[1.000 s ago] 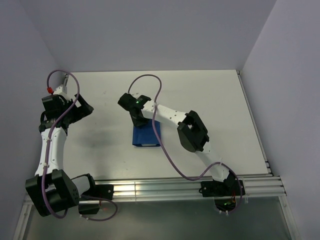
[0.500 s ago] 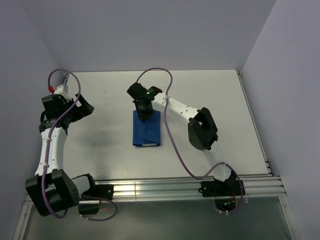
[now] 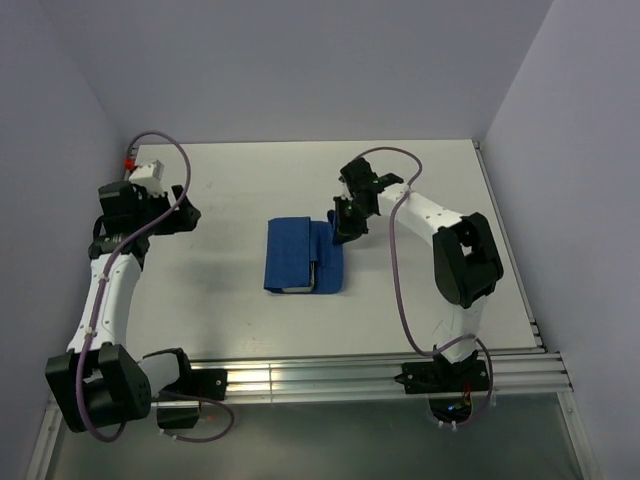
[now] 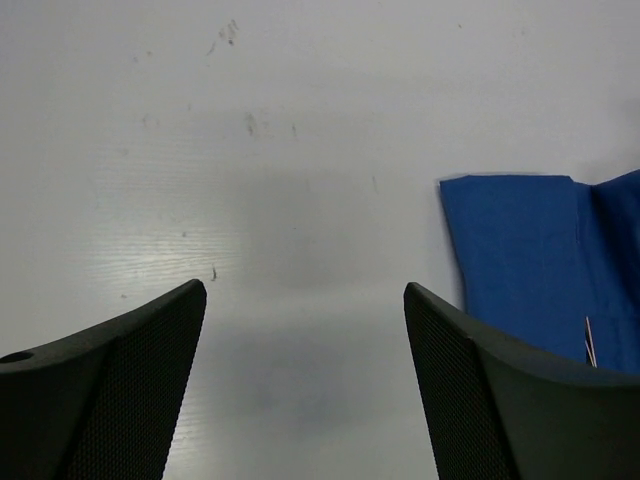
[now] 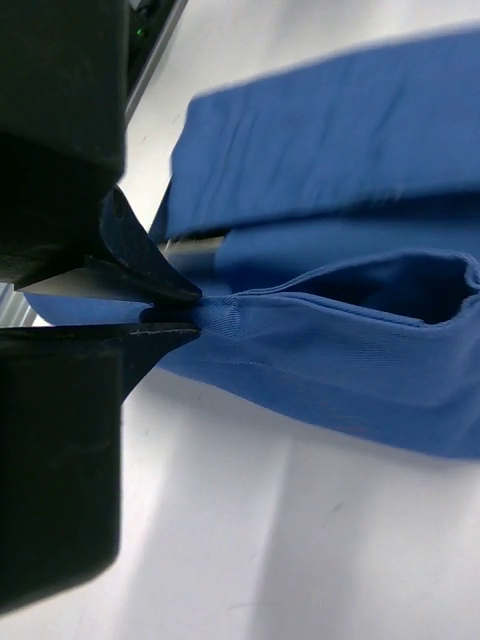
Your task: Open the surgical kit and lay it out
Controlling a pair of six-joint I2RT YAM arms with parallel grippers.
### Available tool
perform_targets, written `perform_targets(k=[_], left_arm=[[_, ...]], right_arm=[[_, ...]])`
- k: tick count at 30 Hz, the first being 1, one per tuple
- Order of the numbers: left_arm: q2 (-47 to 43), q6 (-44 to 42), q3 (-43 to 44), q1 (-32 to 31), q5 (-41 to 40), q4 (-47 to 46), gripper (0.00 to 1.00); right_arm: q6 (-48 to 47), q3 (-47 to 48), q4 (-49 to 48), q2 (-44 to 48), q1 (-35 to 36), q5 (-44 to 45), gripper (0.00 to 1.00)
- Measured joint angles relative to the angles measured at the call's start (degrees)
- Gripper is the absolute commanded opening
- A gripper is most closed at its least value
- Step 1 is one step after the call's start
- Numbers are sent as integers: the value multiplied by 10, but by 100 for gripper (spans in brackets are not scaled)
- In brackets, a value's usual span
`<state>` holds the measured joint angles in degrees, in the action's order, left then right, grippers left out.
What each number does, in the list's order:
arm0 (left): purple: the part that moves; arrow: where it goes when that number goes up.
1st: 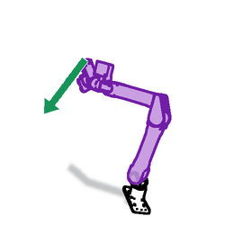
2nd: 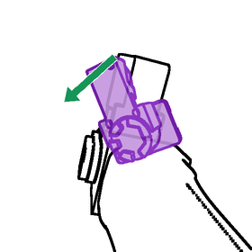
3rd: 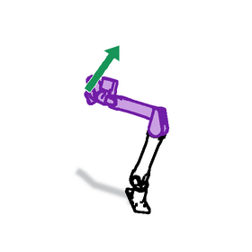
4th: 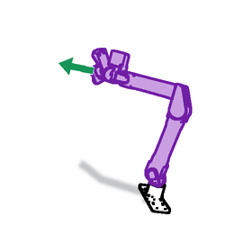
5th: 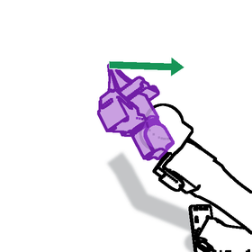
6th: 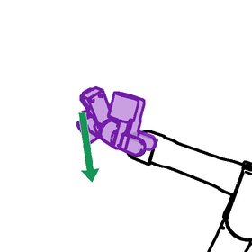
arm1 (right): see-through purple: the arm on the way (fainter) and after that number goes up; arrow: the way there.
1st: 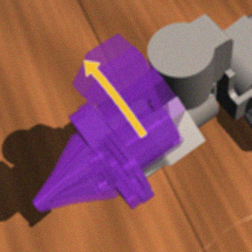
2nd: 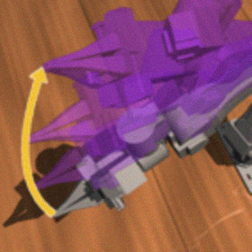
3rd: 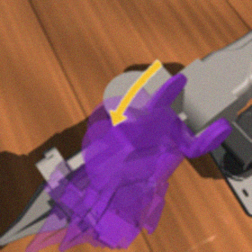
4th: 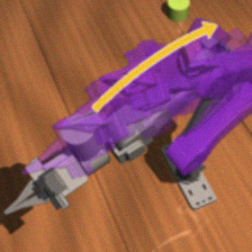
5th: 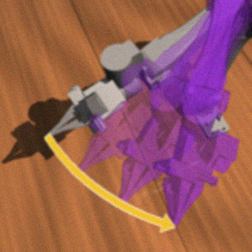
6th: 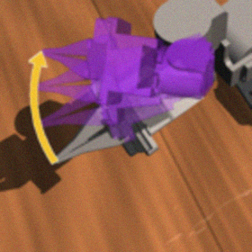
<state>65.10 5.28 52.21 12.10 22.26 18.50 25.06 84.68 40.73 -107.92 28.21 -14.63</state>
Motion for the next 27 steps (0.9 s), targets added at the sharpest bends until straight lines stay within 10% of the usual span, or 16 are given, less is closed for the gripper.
perform_targets(k=[9,27], left_arm=[[43,7,41,-181,-80,17,81],[342,173,272,-499,-308,123,74]], right_arm=[[-37,-96,-25,32,-47,-30,79],[-84,-139,-47,46,-141,-61,61]])
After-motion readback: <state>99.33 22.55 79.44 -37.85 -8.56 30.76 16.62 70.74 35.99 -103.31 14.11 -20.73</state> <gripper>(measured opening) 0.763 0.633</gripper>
